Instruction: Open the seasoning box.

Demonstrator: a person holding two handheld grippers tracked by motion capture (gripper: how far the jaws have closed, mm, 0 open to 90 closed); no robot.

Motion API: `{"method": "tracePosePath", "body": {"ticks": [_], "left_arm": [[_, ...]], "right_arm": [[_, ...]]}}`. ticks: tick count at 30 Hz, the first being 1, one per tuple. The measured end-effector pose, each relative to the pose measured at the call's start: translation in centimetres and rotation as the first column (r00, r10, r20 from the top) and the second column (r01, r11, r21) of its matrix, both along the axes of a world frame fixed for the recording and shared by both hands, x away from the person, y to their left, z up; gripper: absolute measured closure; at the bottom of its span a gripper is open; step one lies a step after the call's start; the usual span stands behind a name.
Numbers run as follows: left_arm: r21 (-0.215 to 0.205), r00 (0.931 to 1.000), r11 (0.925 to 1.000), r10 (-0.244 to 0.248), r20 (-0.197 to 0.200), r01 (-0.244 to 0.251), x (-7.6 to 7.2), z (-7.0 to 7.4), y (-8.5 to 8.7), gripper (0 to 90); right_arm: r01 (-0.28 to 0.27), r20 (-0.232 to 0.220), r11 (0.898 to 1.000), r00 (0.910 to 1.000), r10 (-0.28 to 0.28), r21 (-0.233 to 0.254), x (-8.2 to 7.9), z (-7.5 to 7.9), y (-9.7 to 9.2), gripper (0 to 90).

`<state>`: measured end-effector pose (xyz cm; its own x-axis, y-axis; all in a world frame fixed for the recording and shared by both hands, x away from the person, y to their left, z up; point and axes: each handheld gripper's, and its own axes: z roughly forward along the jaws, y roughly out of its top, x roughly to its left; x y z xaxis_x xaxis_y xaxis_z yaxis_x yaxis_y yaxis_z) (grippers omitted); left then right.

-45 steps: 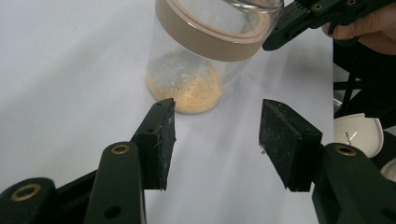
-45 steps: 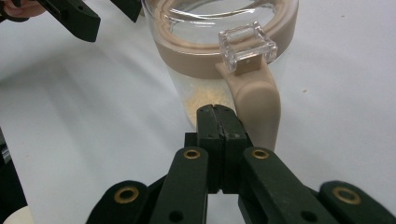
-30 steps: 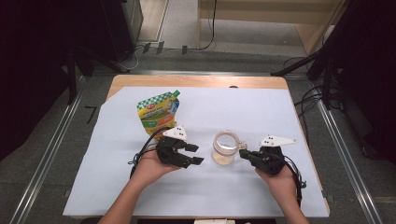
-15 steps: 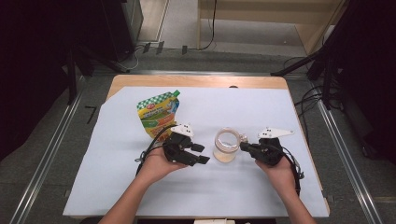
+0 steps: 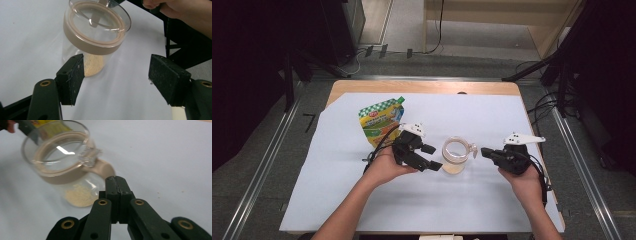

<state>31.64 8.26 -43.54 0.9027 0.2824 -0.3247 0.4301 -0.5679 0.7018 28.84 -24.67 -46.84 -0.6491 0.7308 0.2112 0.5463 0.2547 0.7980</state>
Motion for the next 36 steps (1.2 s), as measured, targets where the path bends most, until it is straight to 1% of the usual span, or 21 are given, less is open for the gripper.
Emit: {"method": "tracePosePath", "body": {"ticks": [1,2,3,4,5,6,7,9,10,11,12,13,14,16,18,21,22,27,30,33,36], "left_arm": [[0.01,0.9996,0.9999,-0.003,0.027,0.003,0.1,0.1,-0.2,34.0],[0.025,0.9994,0.9997,-0.009,0.033,0.008,0.7,0.3,-0.5,33.9],[0.025,0.9994,0.9997,-0.009,0.033,0.008,0.7,0.3,-0.5,33.1],[0.022,0.9994,0.9997,-0.013,0.033,0.013,0.9,0.4,-0.7,32.1],[0.02,0.9991,0.9996,-0.022,0.035,0.021,1.1,0.4,-0.9,30.8],[0.005,0.999,0.9997,-0.024,0.038,0.024,1.3,0.4,-1.0,30.8],[-0.001,0.9991,0.9996,-0.029,0.032,0.029,1.8,0.3,-1.3,28.1],[-0.002,0.9992,0.9996,-0.029,0.03,0.029,2.0,0.2,-1.5,26.5],[-0.001,0.9988,0.9994,-0.035,0.034,0.035,2.1,0.0,-1.7,24.3],[-0.001,0.9984,0.9991,-0.043,0.036,0.043,2.2,-0.2,-1.9,22.9],[0.006,0.9979,0.999,-0.045,0.046,0.045,2.2,-0.4,-2.1,22.9],[0.015,0.9978,0.9989,-0.044,0.05,0.043,2.1,-0.6,-2.4,21.2],[0.033,0.9975,0.9985,-0.045,0.055,0.043,2.1,-0.8,-2.6,20.6],[0.056,0.9964,0.9978,-0.04,0.075,0.035,2.0,-1.3,-3.1,19.3],[0.072,0.9938,0.9971,-0.033,0.106,0.025,1.8,-1.5,-3.3,21.0],[0.07,0.9933,0.9973,-0.029,0.112,0.021,1.9,-1.6,-3.4,20.4],[0.077,0.9913,0.9969,-0.027,0.128,0.017,1.8,-1.8,-3.6,19.7],[0.08,0.9886,0.9967,-0.025,0.148,0.013,1.5,-2.1,-4.0,18.1],[0.082,0.9829,0.9967,-0.016,0.183,0.001,1.3,-2.4,-4.4,15.5],[0.09,0.9807,0.9959,-0.011,0.195,-0.006,1.1,-2.4,-4.6,15.1],[0.089,0.9806,0.996,-0.01,0.196,-0.008,1.1,-2.4,-4.6,15.0]], "right_arm": [[0.009,-0.038,1.0,0.9992,-0.008,0.028,0.8,-0.5,-0.2,90.0],[0.011,-0.049,1.0,0.9987,-0.01,0.025,1.1,-0.7,-0.1,90.0],[0.011,-0.049,1.0,0.9987,-0.01,0.025,1.1,-0.7,-0.1,90.0],[0.009,-0.054,1.0,0.9985,-0.008,0.015,1.6,-1.1,0.2,90.0],[0.008,-0.057,1.0,0.9983,-0.008,0.014,1.9,-1.2,0.3,90.0],[0.008,-0.057,1.0,0.9983,-0.008,0.014,1.9,-1.2,0.3,90.0],[0.006,-0.054,1.0,0.9985,-0.006,0.003,2.2,-1.4,0.6,90.0],[0.004,-0.056,1.0,0.9984,-0.004,0.0,2.2,-1.4,0.8,90.0],[0.004,-0.057,1.0,0.9983,-0.004,-0.004,2.3,-1.5,0.9,90.0],[-0.001,-0.063,1.0,0.998,0.0,-0.02,2.3,-1.7,1.2,90.0],[-0.001,-0.063,1.0,0.998,0.0,-0.02,2.3,-1.7,1.2,90.0],[0.001,-0.062,0.999,0.998,-0.003,-0.042,2.2,-1.8,1.5,90.0],[0.004,-0.062,0.999,0.9981,-0.007,-0.049,2.2,-1.8,1.6,90.0],[0.011,-0.062,0.999,0.998,-0.013,-0.045,2.2,-1.9,1.6,90.0],[0.015,-0.063,0.999,0.9979,-0.018,-0.039,2.2,-1.9,1.6,90.0],[0.022,-0.057,0.999,0.9981,-0.024,-0.04,2.1,-2.0,1.7,90.0],[0.025,-0.059,0.999,0.9979,-0.028,-0.043,2.1,-2.1,1.7,90.0],[0.033,-0.062,0.999,0.9974,-0.036,-0.039,2.1,-2.2,1.8,90.0],[0.044,-0.065,0.998,0.9968,-0.046,-0.033,2.0,-2.2,1.8,90.0],[0.049,-0.064,0.998,0.9967,-0.051,-0.03,2.0,-2.2,1.8,90.0],[0.05,-0.06,0.998,0.9968,-0.052,-0.033,1.9,-2.3,1.9,90.0]]}}
